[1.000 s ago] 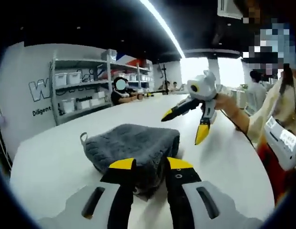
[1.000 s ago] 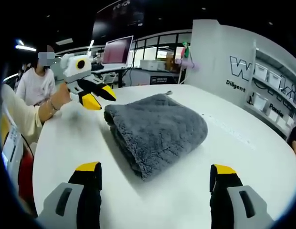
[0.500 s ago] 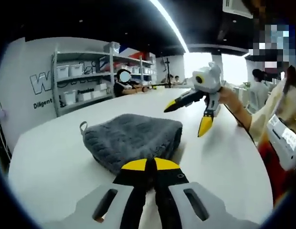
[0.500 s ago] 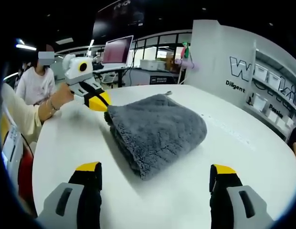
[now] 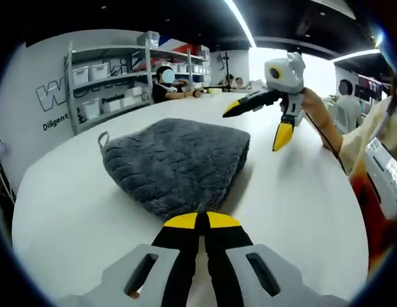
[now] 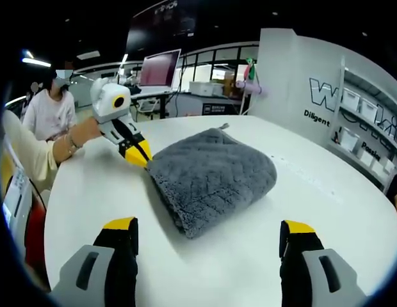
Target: Fold the towel on the table until its edges align and the towel forms a compact rectangular stack.
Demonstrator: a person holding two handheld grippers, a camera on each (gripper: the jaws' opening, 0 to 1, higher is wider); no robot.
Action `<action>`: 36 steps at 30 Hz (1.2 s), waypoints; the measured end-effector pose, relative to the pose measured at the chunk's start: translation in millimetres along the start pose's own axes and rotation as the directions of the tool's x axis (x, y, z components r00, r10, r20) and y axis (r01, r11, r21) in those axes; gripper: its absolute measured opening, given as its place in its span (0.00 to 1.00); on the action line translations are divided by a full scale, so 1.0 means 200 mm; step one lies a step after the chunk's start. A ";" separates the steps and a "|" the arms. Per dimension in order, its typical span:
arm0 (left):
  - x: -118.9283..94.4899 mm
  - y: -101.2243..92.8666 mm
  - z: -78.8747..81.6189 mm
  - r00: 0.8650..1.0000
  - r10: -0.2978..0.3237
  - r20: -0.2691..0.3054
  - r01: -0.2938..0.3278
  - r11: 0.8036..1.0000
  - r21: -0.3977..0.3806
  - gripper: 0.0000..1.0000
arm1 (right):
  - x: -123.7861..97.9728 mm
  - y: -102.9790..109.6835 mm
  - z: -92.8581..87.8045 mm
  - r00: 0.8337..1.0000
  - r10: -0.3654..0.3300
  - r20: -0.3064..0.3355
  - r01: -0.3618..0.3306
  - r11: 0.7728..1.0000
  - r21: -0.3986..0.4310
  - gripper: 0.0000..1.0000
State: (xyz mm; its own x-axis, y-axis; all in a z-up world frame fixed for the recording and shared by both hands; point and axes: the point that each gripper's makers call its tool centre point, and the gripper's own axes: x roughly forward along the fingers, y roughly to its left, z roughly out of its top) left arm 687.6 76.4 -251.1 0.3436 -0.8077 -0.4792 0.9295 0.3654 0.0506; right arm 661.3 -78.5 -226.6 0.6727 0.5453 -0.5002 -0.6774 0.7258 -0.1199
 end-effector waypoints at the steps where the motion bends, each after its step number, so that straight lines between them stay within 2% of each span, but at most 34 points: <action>1: 0.01 -0.01 -0.01 1.000 -0.004 -0.001 0.004 1.000 -0.005 0.02 | 0.00 0.00 0.00 1.000 0.000 0.001 0.000 1.000 0.001 0.93; 3: 0.01 -0.01 -0.01 1.000 -0.011 -0.002 0.011 1.000 -0.013 0.02 | 0.00 0.00 0.00 1.000 -0.002 0.005 0.002 1.000 0.002 0.92; 5: 0.01 -0.01 -0.01 1.000 -0.014 0.001 0.014 1.000 -0.018 0.02 | -0.01 -0.01 0.01 1.000 -0.006 0.013 0.006 1.000 0.003 0.87; 6: 0.01 -0.01 -0.01 1.000 -0.016 0.002 0.016 1.000 -0.021 0.02 | -0.02 -0.02 0.07 0.997 -0.021 0.077 0.019 1.000 0.016 0.83; 9: 0.01 -0.01 -0.01 1.000 -0.014 0.002 0.014 1.000 -0.015 0.02 | -0.05 -0.03 0.15 0.986 -0.014 0.164 0.009 0.999 0.031 0.73; 13: 0.00 -0.01 0.00 1.000 -0.010 0.001 0.010 1.000 -0.006 0.03 | -0.06 -0.04 0.20 0.974 -0.039 0.223 0.042 0.999 -0.008 0.52; 15: 0.00 -0.01 0.00 1.000 -0.010 0.001 0.010 1.000 -0.006 0.03 | -0.05 -0.04 0.21 0.972 -0.035 0.231 0.038 0.999 -0.007 0.46; 18: 0.00 -0.01 0.00 1.000 -0.010 0.002 0.010 1.000 -0.007 0.03 | -0.03 -0.02 0.25 0.960 -0.027 0.277 0.026 1.000 0.007 0.30; 19: 0.00 -0.01 0.00 1.000 -0.011 0.002 0.011 1.000 -0.007 0.03 | -0.03 -0.02 0.25 0.958 -0.026 0.286 0.024 1.000 0.011 0.28; 25: 0.00 -0.01 -0.01 1.000 -0.010 0.003 0.010 1.000 -0.007 0.03 | 0.05 0.03 0.24 0.959 0.009 0.283 -0.013 1.000 0.011 0.28; 28: 0.00 -0.01 -0.01 1.000 -0.008 0.002 0.008 1.000 -0.005 0.03 | 0.06 0.04 0.28 0.944 0.028 0.327 -0.037 0.999 0.022 0.28; 30: 0.00 -0.01 0.00 1.000 -0.003 0.004 0.003 1.000 -0.001 0.03 | 0.07 0.04 0.29 0.943 0.029 0.332 -0.035 0.999 0.012 0.28; 35: 0.00 -0.01 0.00 1.000 0.001 0.003 -0.001 1.000 0.007 0.03 | 0.11 0.05 0.26 0.948 0.038 0.315 -0.037 0.999 -0.009 0.28; 36: 0.00 -0.01 0.00 1.000 0.002 0.003 -0.002 1.000 0.008 0.03 | 0.13 0.04 0.22 0.961 0.031 0.273 -0.031 0.999 -0.004 0.28</action>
State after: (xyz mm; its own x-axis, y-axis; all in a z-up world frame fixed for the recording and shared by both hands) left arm 685.8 76.2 -251.8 0.3462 -0.8083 -0.4763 0.9297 0.3634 0.0590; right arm 686.2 -40.2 -203.1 0.7069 0.6615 -0.2504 -0.6993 0.7067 -0.1071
